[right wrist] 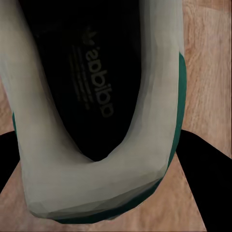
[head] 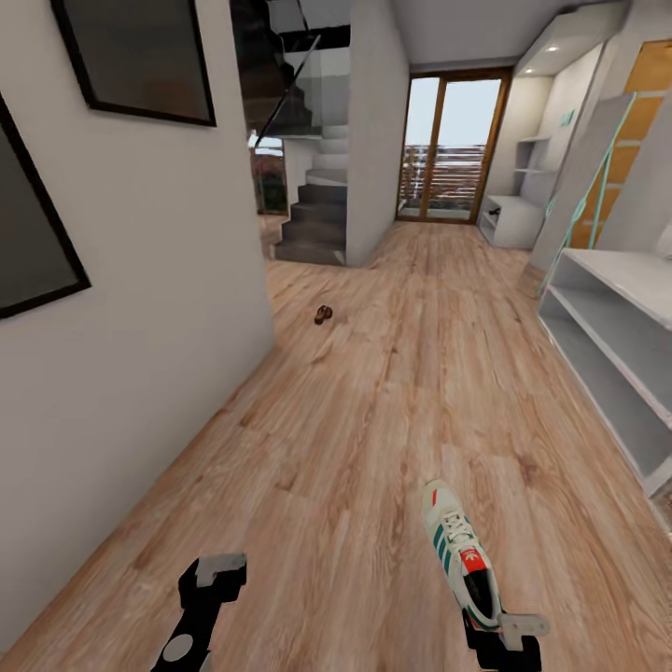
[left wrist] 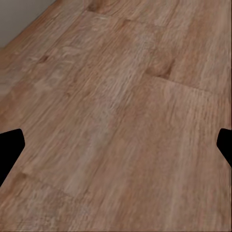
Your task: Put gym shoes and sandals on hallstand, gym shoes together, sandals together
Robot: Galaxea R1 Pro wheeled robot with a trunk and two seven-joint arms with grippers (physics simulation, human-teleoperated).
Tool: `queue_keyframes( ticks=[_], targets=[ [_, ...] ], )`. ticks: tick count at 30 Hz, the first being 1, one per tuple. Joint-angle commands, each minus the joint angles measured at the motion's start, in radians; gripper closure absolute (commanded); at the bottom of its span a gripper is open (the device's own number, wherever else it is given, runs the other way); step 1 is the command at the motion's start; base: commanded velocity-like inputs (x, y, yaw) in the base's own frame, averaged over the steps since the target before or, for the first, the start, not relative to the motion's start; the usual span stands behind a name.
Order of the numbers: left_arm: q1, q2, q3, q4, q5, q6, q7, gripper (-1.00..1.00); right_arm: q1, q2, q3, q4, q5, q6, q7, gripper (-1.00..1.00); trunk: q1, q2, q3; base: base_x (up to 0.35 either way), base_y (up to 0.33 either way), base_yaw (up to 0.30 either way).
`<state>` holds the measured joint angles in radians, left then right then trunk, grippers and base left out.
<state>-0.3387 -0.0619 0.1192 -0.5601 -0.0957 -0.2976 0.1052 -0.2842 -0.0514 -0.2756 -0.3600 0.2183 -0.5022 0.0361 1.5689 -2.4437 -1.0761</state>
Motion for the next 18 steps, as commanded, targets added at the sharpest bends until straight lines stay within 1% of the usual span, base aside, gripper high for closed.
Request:
queue_keyframes(
  ticks=[1,5,8,18],
  targets=[
    [0.000,-0.001,0.005,0.000,-0.010,-0.003,0.002,-1.00,-0.001,0.001,-0.009,0.001,0.009,-0.004,0.004,1.00,0.000,0.000,-0.001,0.338,0.000,-0.271],
    [0.000,-0.001,0.005,0.000,-0.010,-0.003,0.002,-1.00,-0.001,0.001,-0.009,0.001,0.009,-0.004,0.004,1.00,0.000,0.000,-0.001,0.338,0.000,-0.251],
    [0.000,-0.001,0.005,0.000,-0.010,-0.003,0.002,-1.00,-0.001,0.001,-0.009,0.001,0.009,-0.004,0.004,1.00,0.000,0.000,-0.001,0.338,0.000,-0.142],
    [0.000,-0.001,0.005,0.000,-0.010,-0.003,0.002,-1.00,-0.001,0.001,-0.008,0.002,0.009,-0.004,0.003,1.00,0.000,0.000,-0.001,0.338,0.000,-0.021]
  ],
)
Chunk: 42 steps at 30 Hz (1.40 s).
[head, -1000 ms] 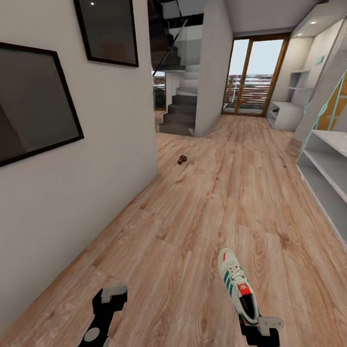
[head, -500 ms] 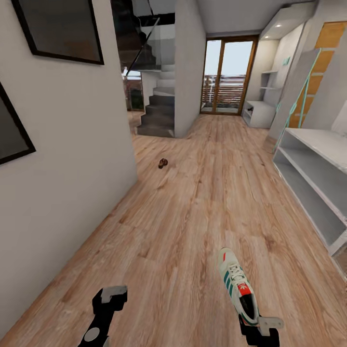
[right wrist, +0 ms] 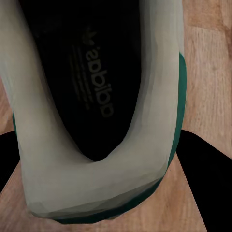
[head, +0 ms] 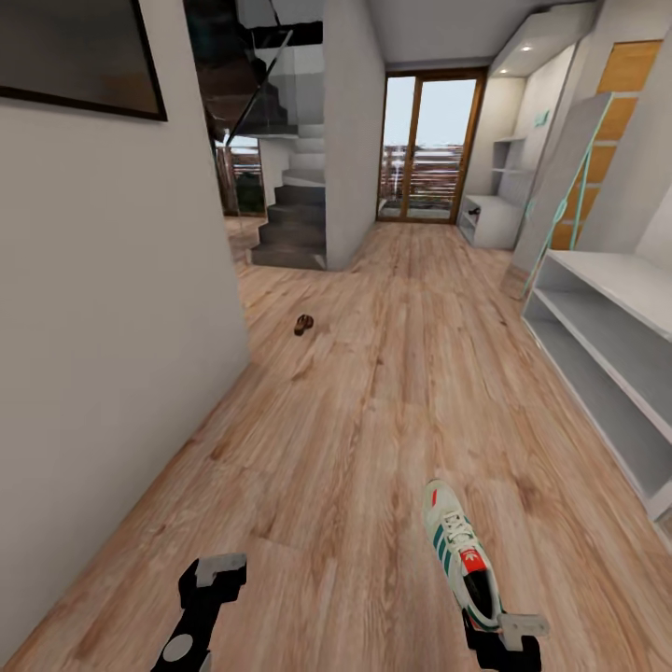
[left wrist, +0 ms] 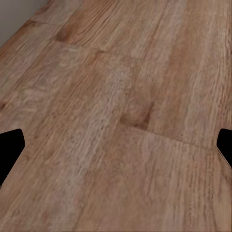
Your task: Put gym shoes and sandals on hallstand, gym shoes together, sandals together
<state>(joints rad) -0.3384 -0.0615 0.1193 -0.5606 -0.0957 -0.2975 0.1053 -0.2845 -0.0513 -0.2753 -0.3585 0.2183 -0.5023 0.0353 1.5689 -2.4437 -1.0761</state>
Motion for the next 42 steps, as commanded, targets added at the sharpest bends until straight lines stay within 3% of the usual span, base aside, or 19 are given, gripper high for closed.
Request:
queue_keyframes(
  ticks=[1,42],
  targets=[
    [-0.001,-0.001,0.005,0.001,-0.010,-0.003,0.002,-1.00,-0.001,0.001,-0.008,0.000,0.009,-0.004,0.004,1.00,0.000,0.000,-0.001,0.338,0.000,-0.002],
    [-0.001,0.000,0.005,0.002,-0.010,-0.003,0.002,-1.00,-0.001,0.001,-0.008,0.001,0.009,-0.004,0.004,1.00,0.000,0.000,-0.001,0.338,0.000,0.000]
  ],
)
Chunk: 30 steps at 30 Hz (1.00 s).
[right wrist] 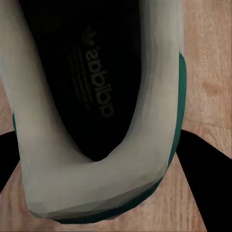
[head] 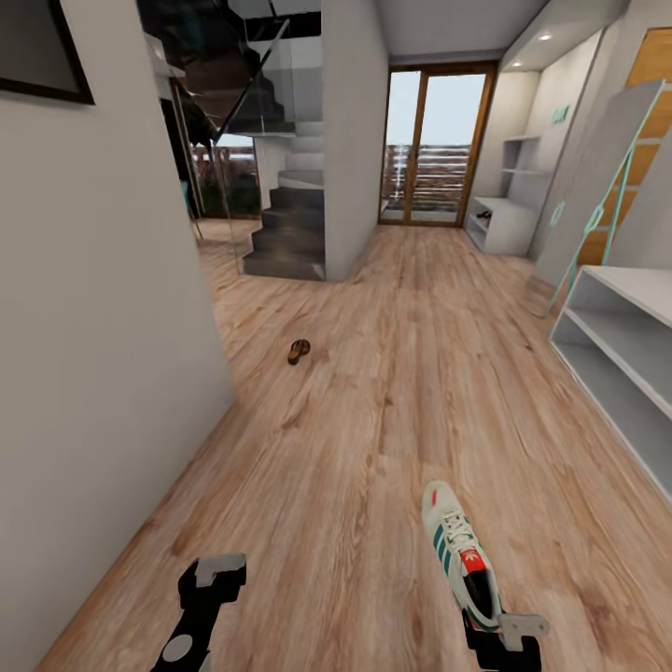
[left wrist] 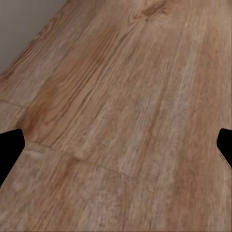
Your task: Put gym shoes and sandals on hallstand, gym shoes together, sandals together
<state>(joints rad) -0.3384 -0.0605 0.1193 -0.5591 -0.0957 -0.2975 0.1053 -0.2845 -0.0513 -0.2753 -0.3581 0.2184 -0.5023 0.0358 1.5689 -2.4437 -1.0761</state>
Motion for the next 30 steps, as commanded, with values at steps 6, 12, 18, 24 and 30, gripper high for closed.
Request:
queue_keyframes(
  ticks=[6,12,18,24,30],
  targets=[
    [0.000,-0.001,0.005,0.001,-0.010,-0.003,0.002,-1.00,-0.001,0.001,-0.008,0.001,0.009,-0.004,0.004,1.00,0.000,0.000,-0.001,0.338,0.000,0.000],
    [-0.001,-0.001,0.005,0.001,-0.010,-0.003,0.002,-1.00,-0.001,0.001,-0.008,0.001,0.009,-0.004,0.004,1.00,0.000,0.000,-0.001,0.338,0.000,0.000],
    [-0.001,-0.001,0.005,0.001,-0.010,-0.003,0.002,-1.00,-0.001,0.001,-0.008,0.001,0.009,-0.004,0.004,1.00,0.000,0.000,-0.001,0.338,0.000,0.000],
    [-0.001,-0.001,0.005,0.000,-0.010,-0.003,0.002,-1.00,-0.001,0.001,-0.008,0.001,0.009,-0.004,0.004,1.00,0.000,0.000,-0.001,0.338,0.000,0.000],
    [-0.001,-0.001,0.005,0.000,-0.010,-0.003,0.002,-1.00,-0.001,0.001,-0.008,0.001,0.009,-0.004,0.004,1.00,0.000,0.000,-0.001,0.338,0.000,0.000]
  ],
)
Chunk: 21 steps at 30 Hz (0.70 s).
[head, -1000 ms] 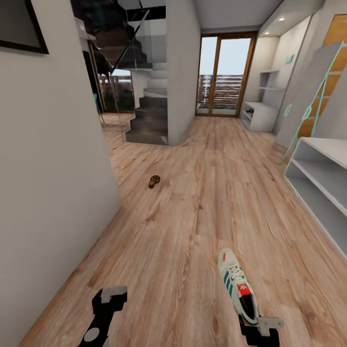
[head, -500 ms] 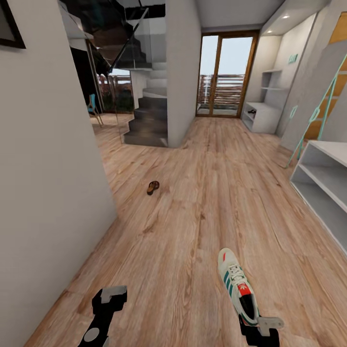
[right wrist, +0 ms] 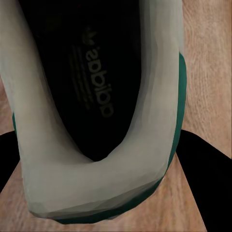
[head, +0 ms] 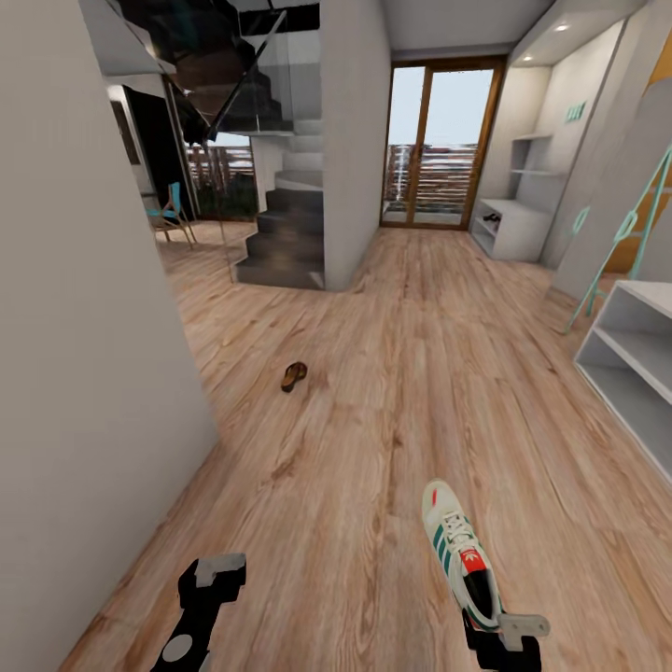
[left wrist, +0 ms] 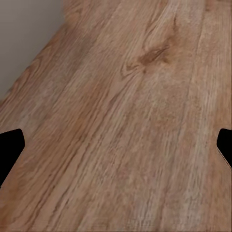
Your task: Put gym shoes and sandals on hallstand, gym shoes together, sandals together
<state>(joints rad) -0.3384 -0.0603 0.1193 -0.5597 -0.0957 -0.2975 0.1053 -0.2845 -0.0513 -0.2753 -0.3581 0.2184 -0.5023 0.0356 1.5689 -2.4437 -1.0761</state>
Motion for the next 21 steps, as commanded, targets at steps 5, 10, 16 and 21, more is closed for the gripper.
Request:
queue_keyframes(
  ticks=[5,10,16,21],
  targets=[
    [-0.001,-0.001,0.005,0.000,-0.010,-0.003,0.002,-1.00,-0.001,0.001,-0.008,0.001,0.009,-0.004,0.004,1.00,0.000,0.000,-0.001,0.338,0.000,0.000],
    [-0.001,-0.001,0.005,0.001,-0.010,-0.003,0.002,-1.00,-0.001,0.001,-0.008,0.001,0.009,-0.004,0.004,1.00,0.000,0.000,-0.001,0.338,0.000,0.000],
    [-0.001,-0.001,0.005,0.001,-0.010,-0.003,0.002,-1.00,-0.001,0.001,-0.008,0.001,0.009,-0.004,0.004,1.00,0.000,0.000,-0.001,0.338,0.000,0.000],
    [-0.001,-0.002,0.005,0.001,-0.010,-0.003,0.002,-1.00,-0.001,0.002,-0.008,-0.002,0.008,-0.004,0.004,1.00,0.000,0.000,-0.001,0.338,0.000,0.000]
  ],
)
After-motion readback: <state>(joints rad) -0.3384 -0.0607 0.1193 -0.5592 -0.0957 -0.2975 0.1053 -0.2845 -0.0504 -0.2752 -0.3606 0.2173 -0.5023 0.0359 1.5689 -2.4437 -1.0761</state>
